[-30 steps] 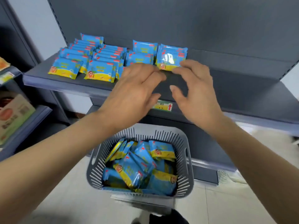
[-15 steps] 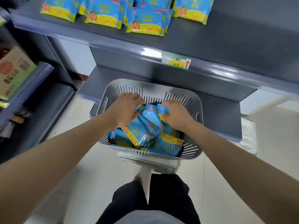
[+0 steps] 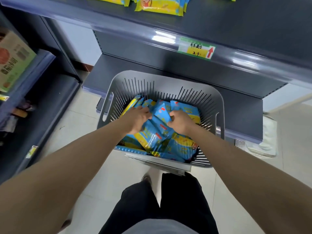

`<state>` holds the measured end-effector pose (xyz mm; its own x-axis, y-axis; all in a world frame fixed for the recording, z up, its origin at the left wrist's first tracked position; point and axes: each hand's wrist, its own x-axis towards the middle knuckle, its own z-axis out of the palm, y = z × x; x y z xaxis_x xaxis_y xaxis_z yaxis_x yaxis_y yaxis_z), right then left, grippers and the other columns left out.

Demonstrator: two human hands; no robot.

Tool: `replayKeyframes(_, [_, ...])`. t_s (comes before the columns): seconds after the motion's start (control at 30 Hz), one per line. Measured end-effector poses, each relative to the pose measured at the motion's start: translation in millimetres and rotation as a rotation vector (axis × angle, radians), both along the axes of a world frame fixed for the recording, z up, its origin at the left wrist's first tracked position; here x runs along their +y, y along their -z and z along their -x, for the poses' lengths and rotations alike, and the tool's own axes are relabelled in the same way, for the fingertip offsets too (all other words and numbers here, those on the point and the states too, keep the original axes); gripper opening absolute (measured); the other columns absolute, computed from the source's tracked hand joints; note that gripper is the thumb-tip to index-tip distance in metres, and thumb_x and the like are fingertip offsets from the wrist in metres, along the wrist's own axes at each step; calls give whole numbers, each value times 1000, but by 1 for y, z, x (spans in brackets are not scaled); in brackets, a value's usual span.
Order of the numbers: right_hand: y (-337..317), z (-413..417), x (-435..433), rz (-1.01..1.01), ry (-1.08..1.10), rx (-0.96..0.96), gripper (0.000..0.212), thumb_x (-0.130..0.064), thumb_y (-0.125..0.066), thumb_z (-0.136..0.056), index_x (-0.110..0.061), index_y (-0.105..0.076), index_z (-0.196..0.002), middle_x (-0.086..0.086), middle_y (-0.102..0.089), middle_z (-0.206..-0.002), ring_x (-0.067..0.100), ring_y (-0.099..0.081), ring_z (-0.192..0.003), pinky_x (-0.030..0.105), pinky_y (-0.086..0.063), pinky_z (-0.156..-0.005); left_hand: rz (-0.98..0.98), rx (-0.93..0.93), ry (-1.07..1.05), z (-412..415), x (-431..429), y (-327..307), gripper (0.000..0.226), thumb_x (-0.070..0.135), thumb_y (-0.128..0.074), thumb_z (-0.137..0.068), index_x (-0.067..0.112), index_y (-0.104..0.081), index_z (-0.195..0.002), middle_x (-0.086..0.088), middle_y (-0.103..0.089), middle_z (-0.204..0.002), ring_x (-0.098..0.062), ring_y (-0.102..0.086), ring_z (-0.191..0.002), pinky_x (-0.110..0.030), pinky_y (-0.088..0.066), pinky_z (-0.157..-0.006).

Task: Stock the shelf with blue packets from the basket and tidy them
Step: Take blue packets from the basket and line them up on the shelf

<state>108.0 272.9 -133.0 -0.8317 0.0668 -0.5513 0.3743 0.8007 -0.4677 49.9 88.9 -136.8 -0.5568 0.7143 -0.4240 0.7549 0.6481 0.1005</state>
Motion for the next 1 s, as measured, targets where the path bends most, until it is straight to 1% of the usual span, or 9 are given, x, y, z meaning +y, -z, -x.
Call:
replayKeyframes(0.07, [4, 2, -3, -50, -21, -2, 14, -17, -55, -91, -4, -51, -86, 9, -48, -78, 21, -46, -69, 30, -33, -59, 52, 11, 21, 3, 1, 2, 51, 28, -69, -79, 20, -48, -125, -3, -43, -125, -22, -37, -116, -33, -31, -97])
replayKeyframes(0.23, [10, 9, -9, -136, 11, -6, 36, -11, -58, -87, -10, -37, -59, 3, -39, -59, 15, -38, -49, 26, -27, -43, 87, -60, -6, 7, -4, -2, 45, 31, -71, -77, 20, -56, -118, -1, -47, -120, -20, -38, -114, -31, -30, -93])
replayKeyframes(0.43, [-7, 15, -7, -133, -9, -19, 32, -6, -51, -83, -13, -30, -59, 2, -33, -61, 18, -37, -55, 27, -26, -45, 22, -136, -119, 10, -13, -29, 39, 16, -69, -78, 16, -56, -115, -1, -59, -111, -20, -54, -93, -24, -33, -74])
replayKeyframes(0.57, [-57, 23, 8, -107, -51, 75, 10, -6, -49, -85, -8, -39, -84, 6, -44, -80, 22, -43, -77, 28, -30, -61, -57, -107, -137, 16, -7, -64, 39, 13, -66, -77, 15, -57, -115, -4, -60, -110, -23, -56, -94, -27, -37, -73])
replayKeyframes(0.63, [-88, 26, 18, -128, -76, 127, 10, -6, -47, -86, -10, -38, -90, 8, -45, -86, 23, -43, -78, 28, -29, -56, -123, -67, -120, 19, 0, -84, 35, 12, -65, -74, 16, -59, -108, -5, -62, -106, -26, -57, -95, -26, -37, -72])
replayKeyframes(0.7, [-121, 28, 29, -137, -63, 205, 10, -7, -47, -86, -12, -39, -91, 3, -45, -81, 22, -43, -75, 27, -27, -50, -187, -28, -112, 23, 10, -109, 30, 12, -65, -71, 18, -61, -100, -4, -62, -95, -26, -57, -89, -25, -35, -67])
replayKeyframes(0.8, [-169, 36, 48, -193, -73, 317, 10, -11, -51, -86, -14, -44, -92, 1, -46, -81, 21, -44, -75, 31, -28, -52, -295, 23, -114, 28, 28, -152, 23, 14, -65, -69, 20, -61, -91, 3, -50, -74, -22, -51, -73, -25, -31, -59])
replayKeyframes(0.9, [-212, 46, 72, -225, -59, 414, 11, -10, -51, -85, -13, -42, -89, 5, -47, -84, 22, -44, -75, 31, -30, -55, -402, 25, -88, 35, 49, -192, 18, 14, -69, -70, 12, -59, -85, -2, -55, -77, -21, -50, -71, -27, -31, -55])
replayKeyframes(1.0, [-243, 57, 101, -234, 21, 540, 11, -7, -50, -85, -11, -43, -90, 2, -47, -83, 22, -44, -76, 33, -22, -52, -504, 6, -110, 42, 69, -224, 19, 16, -74, -71, 10, -61, -84, -4, -59, -77, -20, -52, -68, -27, -33, -53])
